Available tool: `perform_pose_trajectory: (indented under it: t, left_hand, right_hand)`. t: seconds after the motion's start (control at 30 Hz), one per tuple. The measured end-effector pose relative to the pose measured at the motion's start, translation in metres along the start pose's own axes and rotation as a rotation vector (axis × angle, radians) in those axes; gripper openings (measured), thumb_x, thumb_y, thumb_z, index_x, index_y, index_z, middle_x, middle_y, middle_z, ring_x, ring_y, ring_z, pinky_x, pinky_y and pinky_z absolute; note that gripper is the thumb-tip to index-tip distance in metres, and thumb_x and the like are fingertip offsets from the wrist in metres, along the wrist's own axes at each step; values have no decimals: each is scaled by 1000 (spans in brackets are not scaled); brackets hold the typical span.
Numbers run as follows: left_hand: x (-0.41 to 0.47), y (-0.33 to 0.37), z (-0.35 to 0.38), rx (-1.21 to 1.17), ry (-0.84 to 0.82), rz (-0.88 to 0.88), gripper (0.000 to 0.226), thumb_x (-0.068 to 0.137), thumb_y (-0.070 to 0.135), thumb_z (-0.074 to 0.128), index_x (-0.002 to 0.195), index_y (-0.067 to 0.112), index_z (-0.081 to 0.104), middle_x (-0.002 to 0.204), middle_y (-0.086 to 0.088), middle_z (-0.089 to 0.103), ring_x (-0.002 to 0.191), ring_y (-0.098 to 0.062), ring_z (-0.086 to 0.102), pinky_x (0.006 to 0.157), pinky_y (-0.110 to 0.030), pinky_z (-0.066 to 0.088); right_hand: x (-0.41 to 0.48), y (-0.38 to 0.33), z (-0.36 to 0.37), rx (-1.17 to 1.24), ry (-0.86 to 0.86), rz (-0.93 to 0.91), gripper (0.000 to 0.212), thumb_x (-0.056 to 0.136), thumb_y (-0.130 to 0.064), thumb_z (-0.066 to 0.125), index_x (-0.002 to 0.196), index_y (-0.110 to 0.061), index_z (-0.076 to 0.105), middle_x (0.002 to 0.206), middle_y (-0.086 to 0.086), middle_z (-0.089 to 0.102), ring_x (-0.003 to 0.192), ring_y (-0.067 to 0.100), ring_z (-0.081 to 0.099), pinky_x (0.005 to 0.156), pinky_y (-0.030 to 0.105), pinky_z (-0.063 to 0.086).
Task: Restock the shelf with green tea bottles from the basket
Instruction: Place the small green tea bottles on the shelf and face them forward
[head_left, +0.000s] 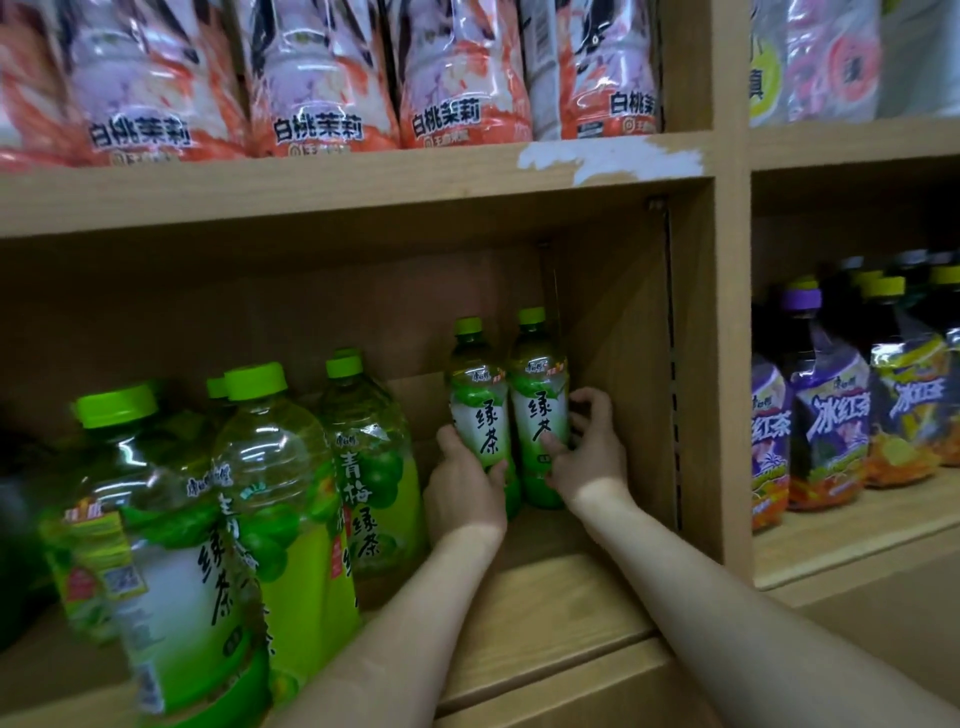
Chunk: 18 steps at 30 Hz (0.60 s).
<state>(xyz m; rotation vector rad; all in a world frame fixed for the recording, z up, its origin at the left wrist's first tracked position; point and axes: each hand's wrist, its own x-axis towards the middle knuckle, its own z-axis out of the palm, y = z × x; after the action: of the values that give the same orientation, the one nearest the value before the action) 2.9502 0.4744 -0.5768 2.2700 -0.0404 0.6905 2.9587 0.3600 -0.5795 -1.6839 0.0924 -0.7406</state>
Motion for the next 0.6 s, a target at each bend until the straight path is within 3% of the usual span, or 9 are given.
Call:
perform_pose_trajectory:
  t: [0.13,0.3,0.43,0.6]
  left_hand:
    - [5,-6,9,-49,108,120,76,85,15,67,145,21,21,137,-10,48,110,-33,60,80,-42,50]
    - [21,-16,21,-55,139,177,79,83,9,67,145,22,19,131,-10,55,107,-33,62,79,-42,52]
    - [35,-20,31,-70,152,182,74,82,9,68,140,22,24,123,-10,61,102,-31,64,73,-40,53]
    - [38,-21,37,-152,105,138,75,83,7,66,142,24,23,124,-12,59,109,-32,61,79,-39,49]
  right_hand:
    - [15,1,8,-24,-41,-34,42,85,1,64,106,-24,37,108,-5,59,98,20,62,81,48,57]
    - [29,15,25,3,35,7,29,86,-2,64,97,-19,44,108,6,63,99,21,62,85,42,55]
    - [31,26,30,-5,27,-5,34,86,7,57,102,-20,46,116,9,62,107,23,61,90,44,53]
    - [26,10,24,-32,75,-90,46,84,11,51,120,-16,55,117,4,60,106,17,57,89,36,53]
